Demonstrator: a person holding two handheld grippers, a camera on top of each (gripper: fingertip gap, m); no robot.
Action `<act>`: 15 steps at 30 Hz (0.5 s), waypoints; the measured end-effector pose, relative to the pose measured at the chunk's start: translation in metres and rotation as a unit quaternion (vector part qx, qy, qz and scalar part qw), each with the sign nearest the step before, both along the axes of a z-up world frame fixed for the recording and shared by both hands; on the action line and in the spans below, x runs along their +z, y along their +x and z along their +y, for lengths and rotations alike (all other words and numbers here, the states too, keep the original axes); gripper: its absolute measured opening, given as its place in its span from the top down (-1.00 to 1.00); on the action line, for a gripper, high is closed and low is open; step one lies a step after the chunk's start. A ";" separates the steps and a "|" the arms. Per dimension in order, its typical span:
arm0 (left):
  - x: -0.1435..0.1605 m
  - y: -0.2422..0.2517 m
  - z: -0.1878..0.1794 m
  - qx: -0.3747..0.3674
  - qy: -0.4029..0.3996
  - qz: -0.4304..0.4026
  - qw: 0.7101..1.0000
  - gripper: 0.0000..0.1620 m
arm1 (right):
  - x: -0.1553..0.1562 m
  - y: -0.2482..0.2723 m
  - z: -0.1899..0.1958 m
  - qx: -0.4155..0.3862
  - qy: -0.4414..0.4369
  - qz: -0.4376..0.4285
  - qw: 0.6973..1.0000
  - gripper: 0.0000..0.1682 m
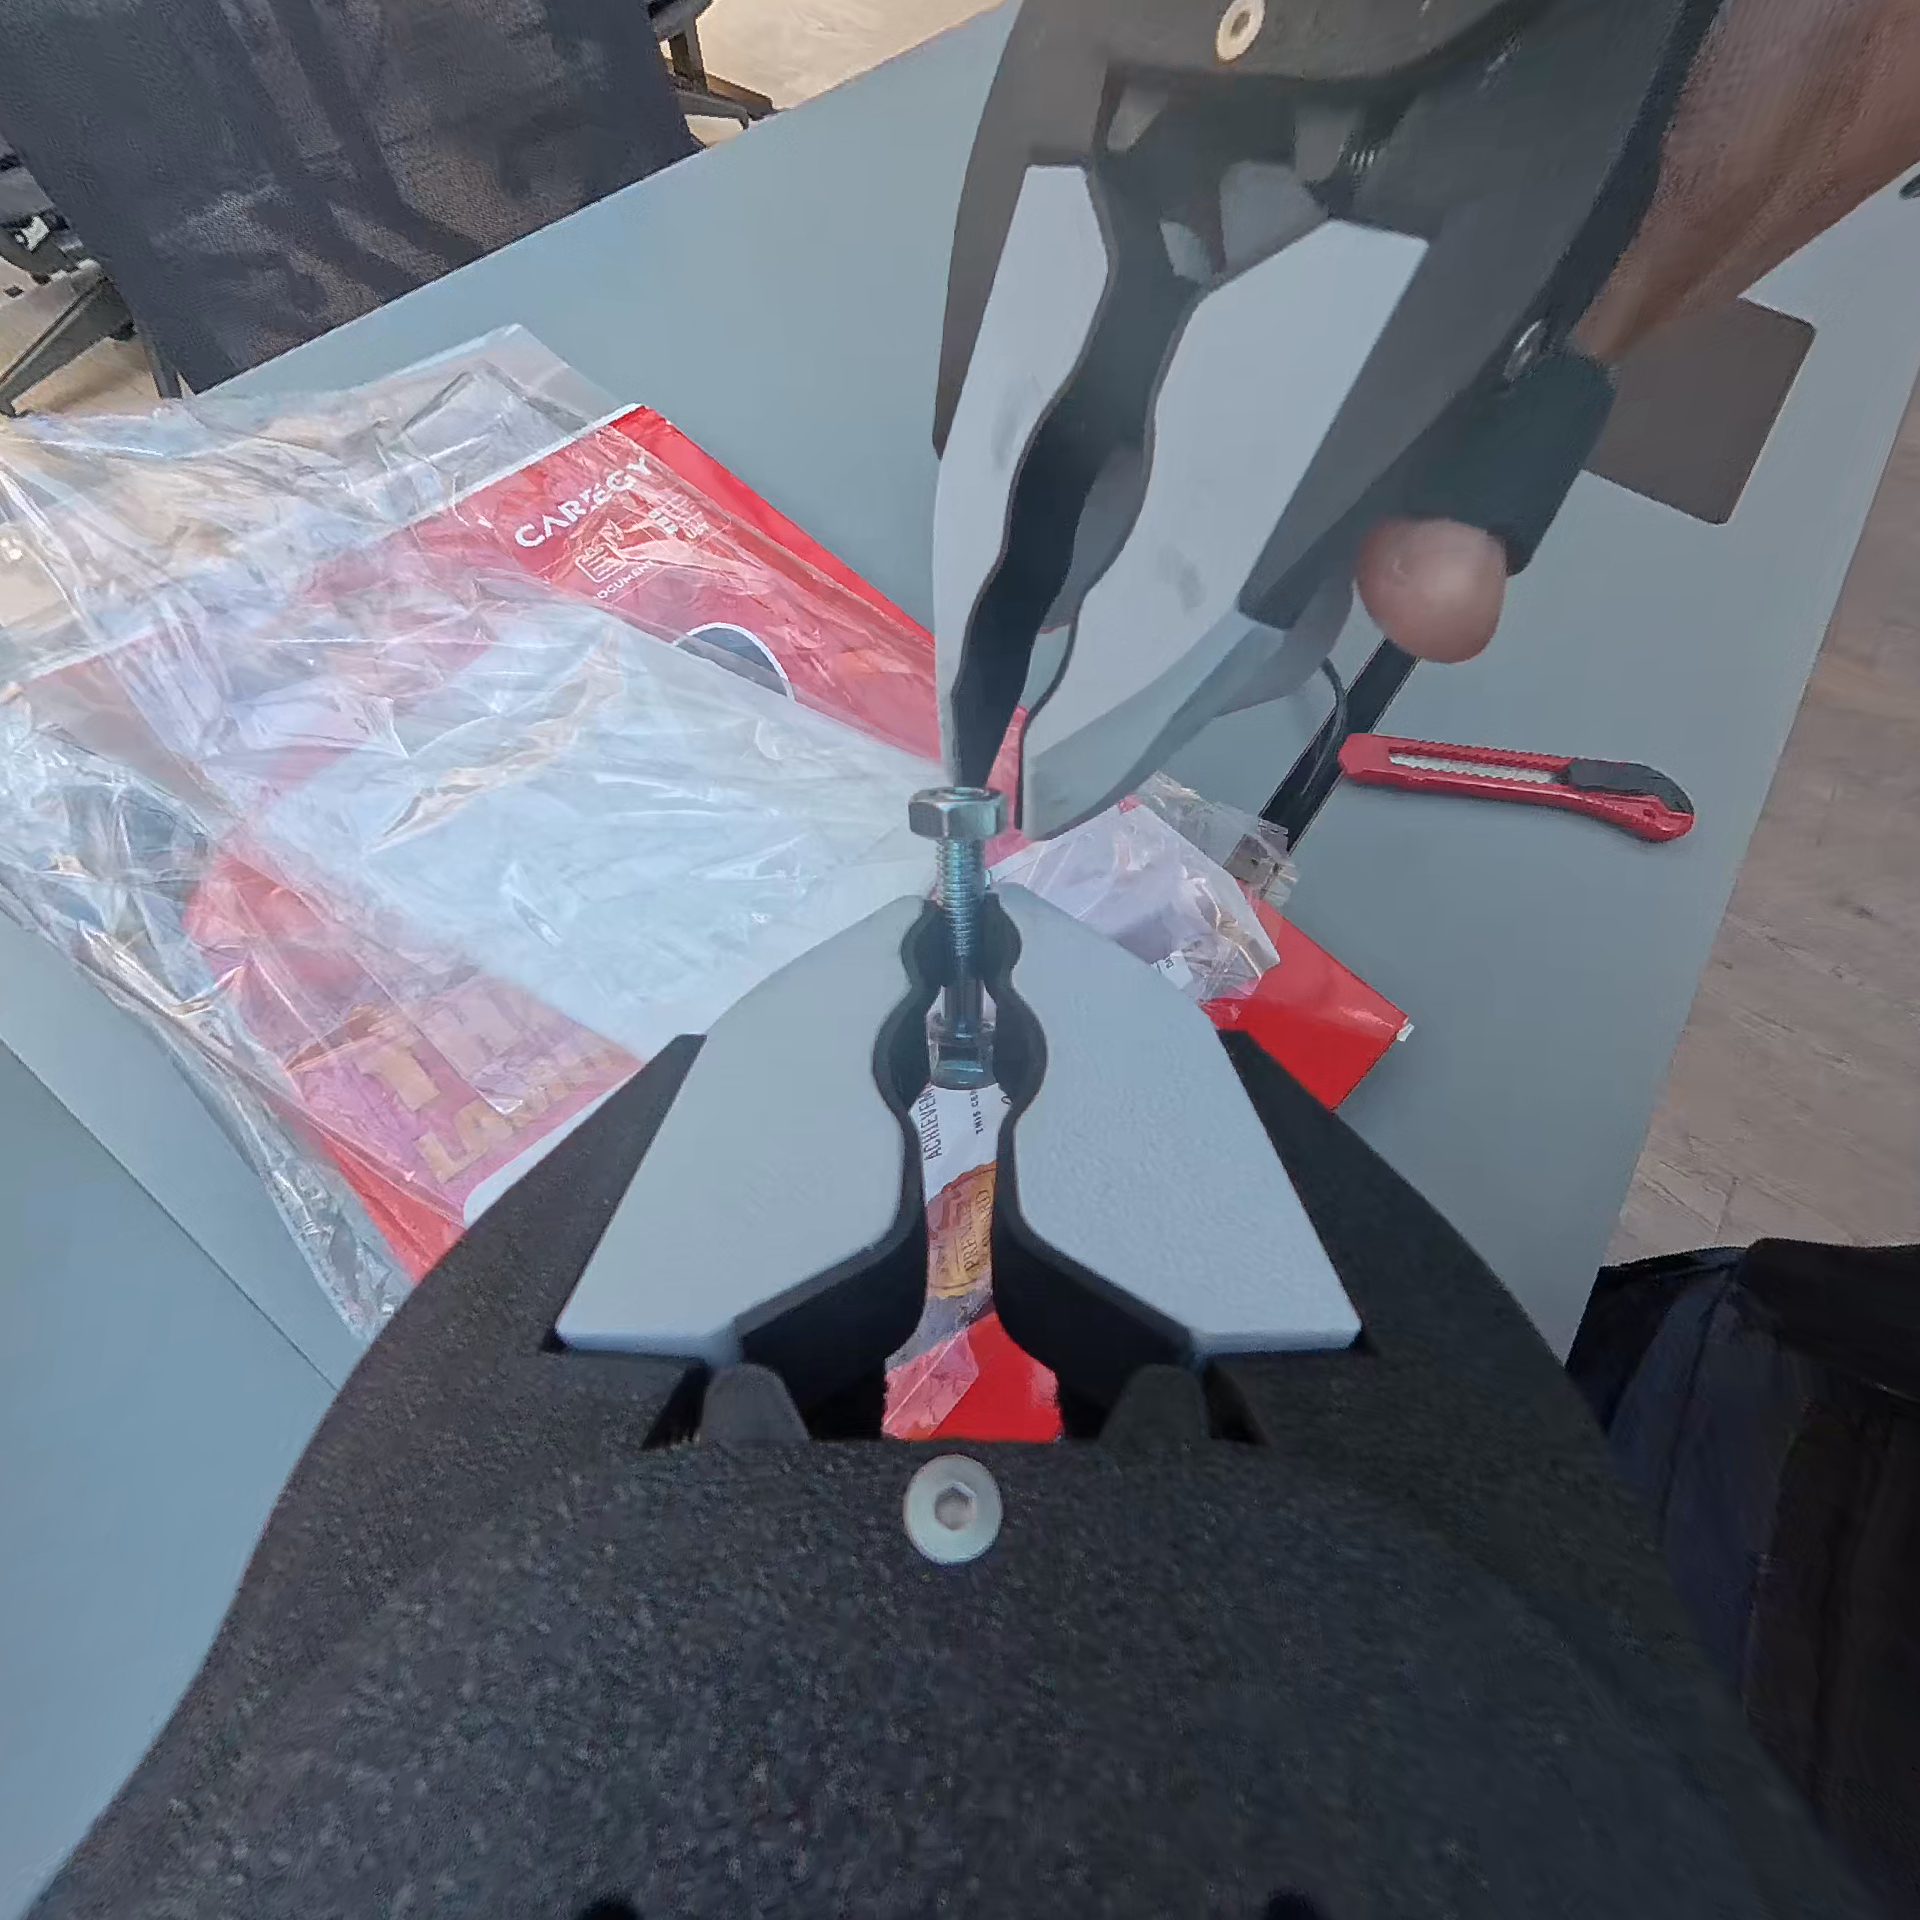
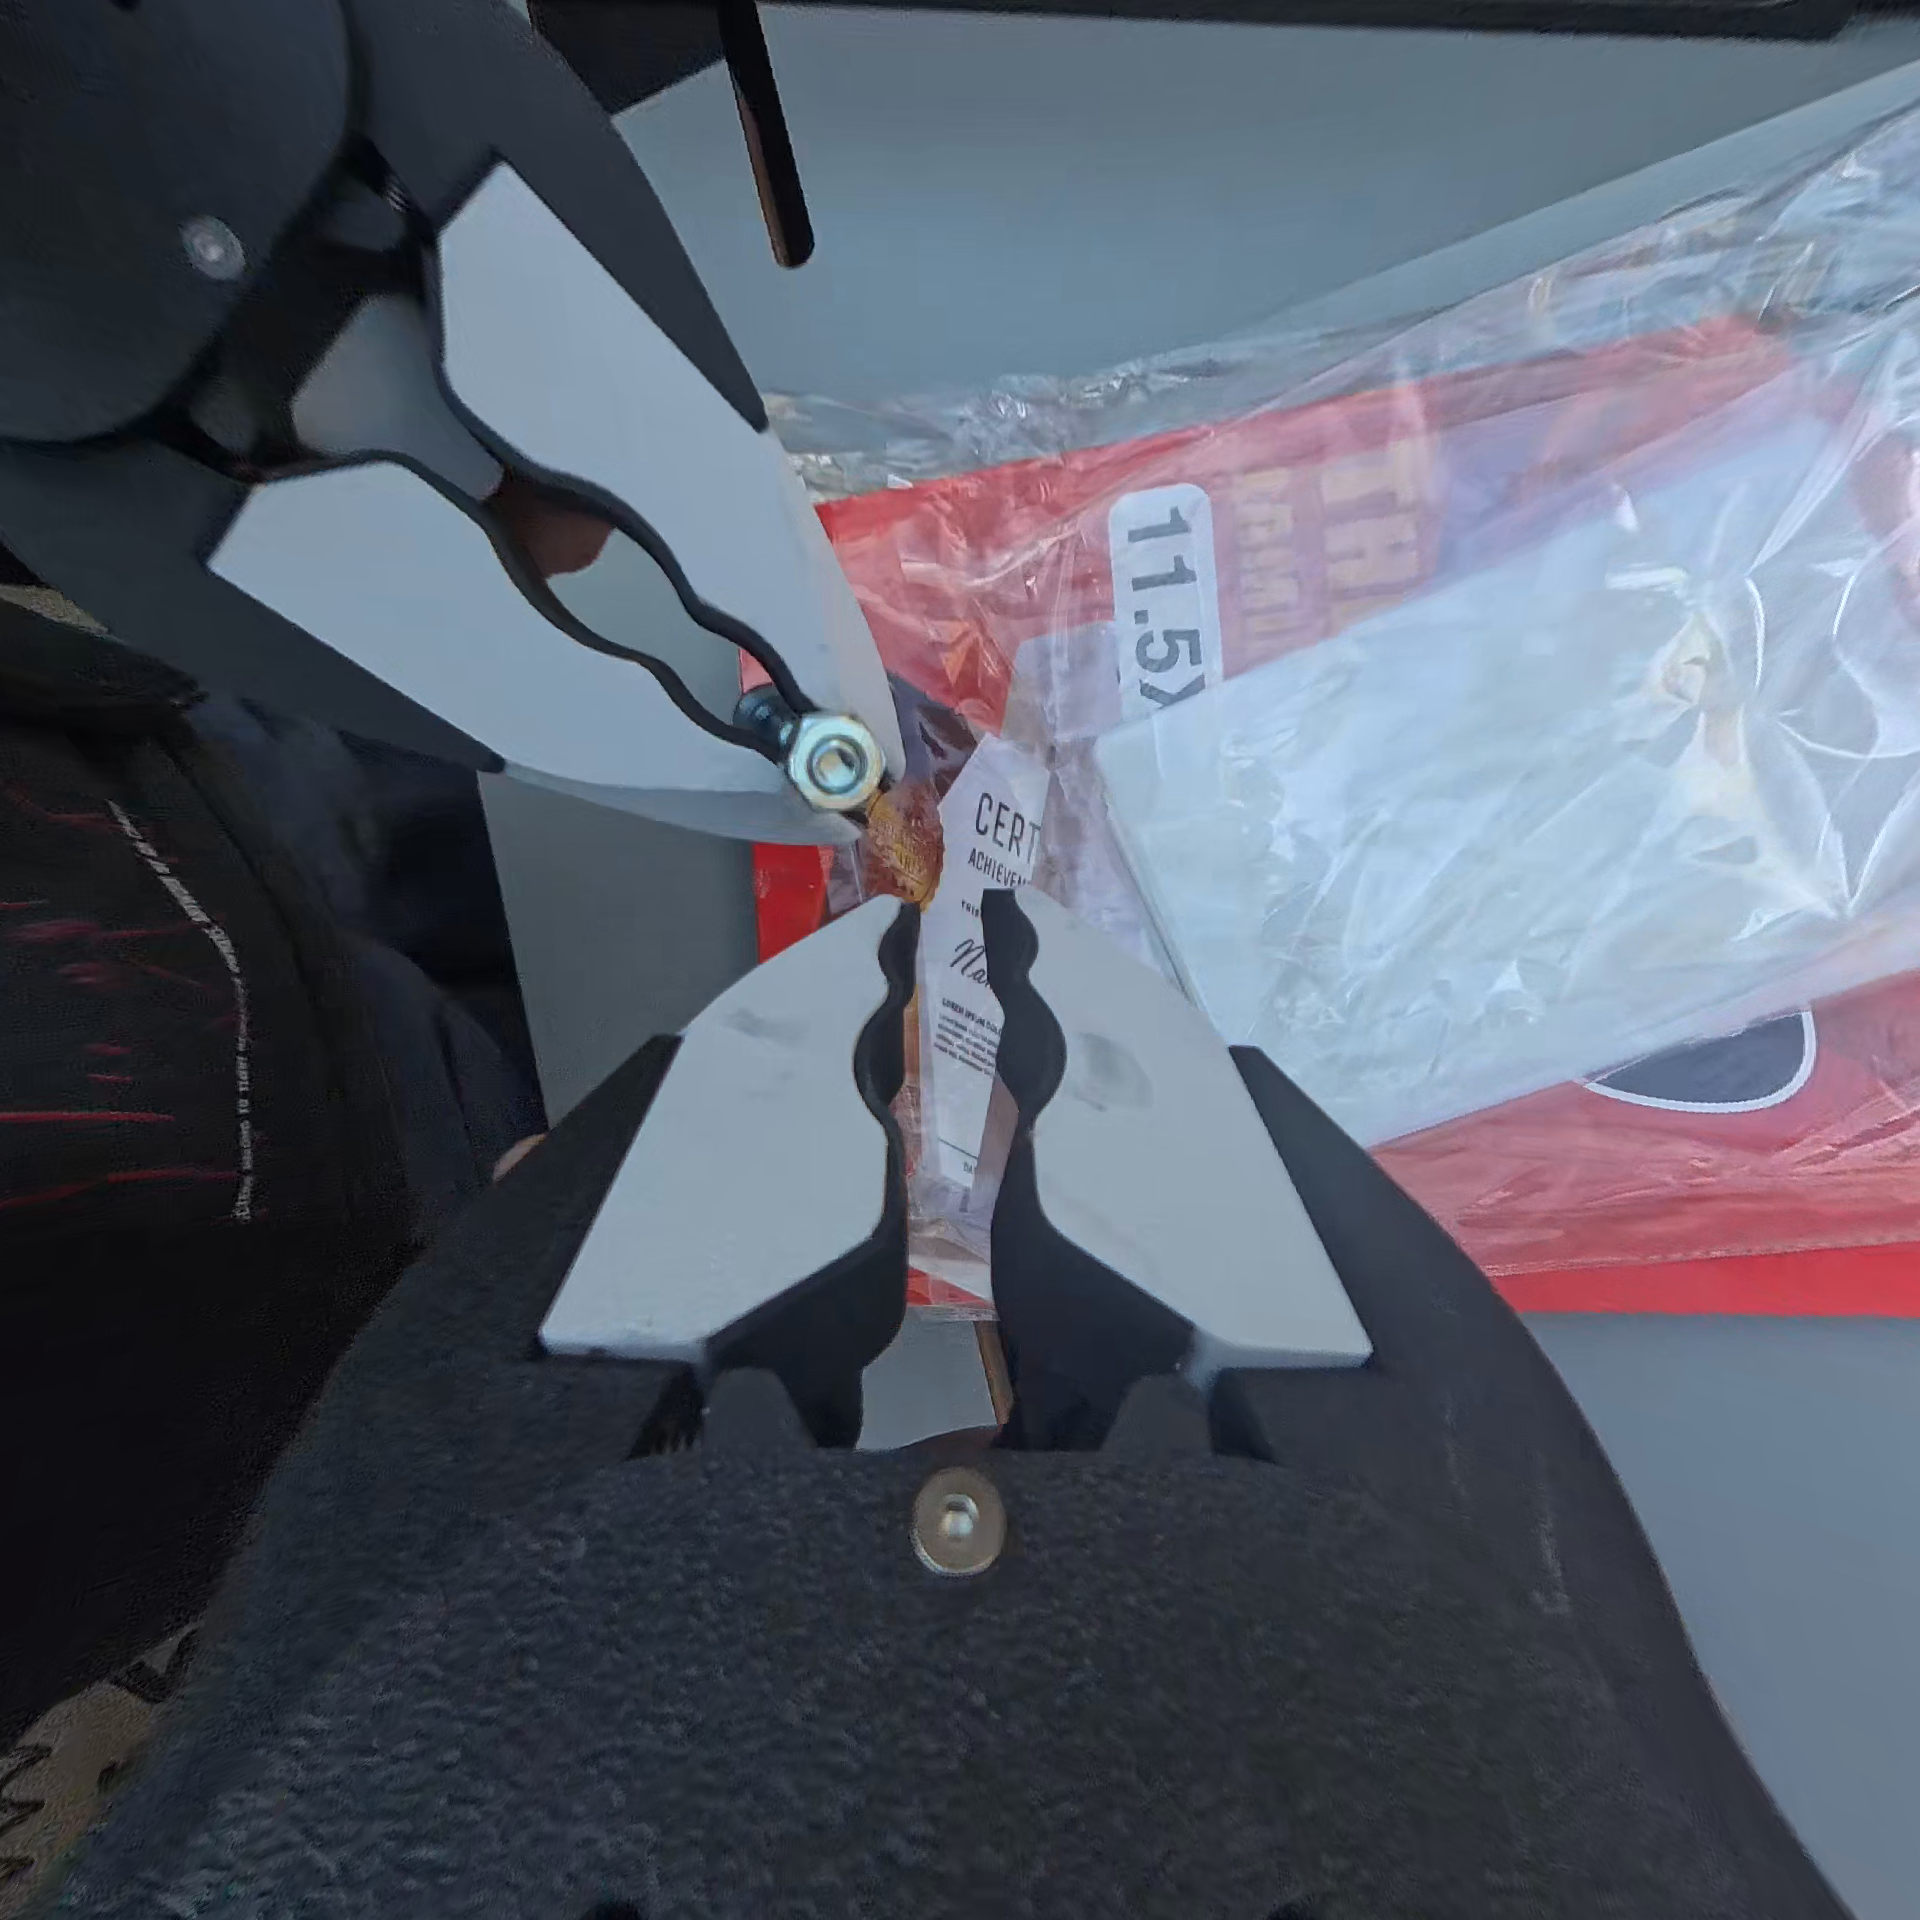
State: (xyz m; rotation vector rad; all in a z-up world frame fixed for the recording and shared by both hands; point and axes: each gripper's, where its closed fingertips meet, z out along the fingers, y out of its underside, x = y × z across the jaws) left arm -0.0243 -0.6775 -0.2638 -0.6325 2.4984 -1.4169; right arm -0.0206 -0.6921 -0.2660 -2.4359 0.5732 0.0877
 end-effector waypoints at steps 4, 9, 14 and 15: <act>-0.015 0.001 -0.001 0.000 0.021 0.012 1.000 0.92 | 0.006 -0.006 0.011 0.012 0.071 0.032 0.997 0.73; -0.022 -0.001 -0.003 0.002 0.023 0.018 1.000 0.91 | -0.015 0.003 0.006 0.012 0.042 0.031 0.999 0.71; -0.035 0.002 0.001 0.016 0.043 0.029 0.999 0.91 | -0.019 0.002 0.011 0.024 0.071 0.049 0.996 0.70; -0.037 0.001 0.001 0.015 0.045 0.030 0.998 0.91 | -0.017 0.001 0.015 0.028 0.077 0.048 0.995 0.69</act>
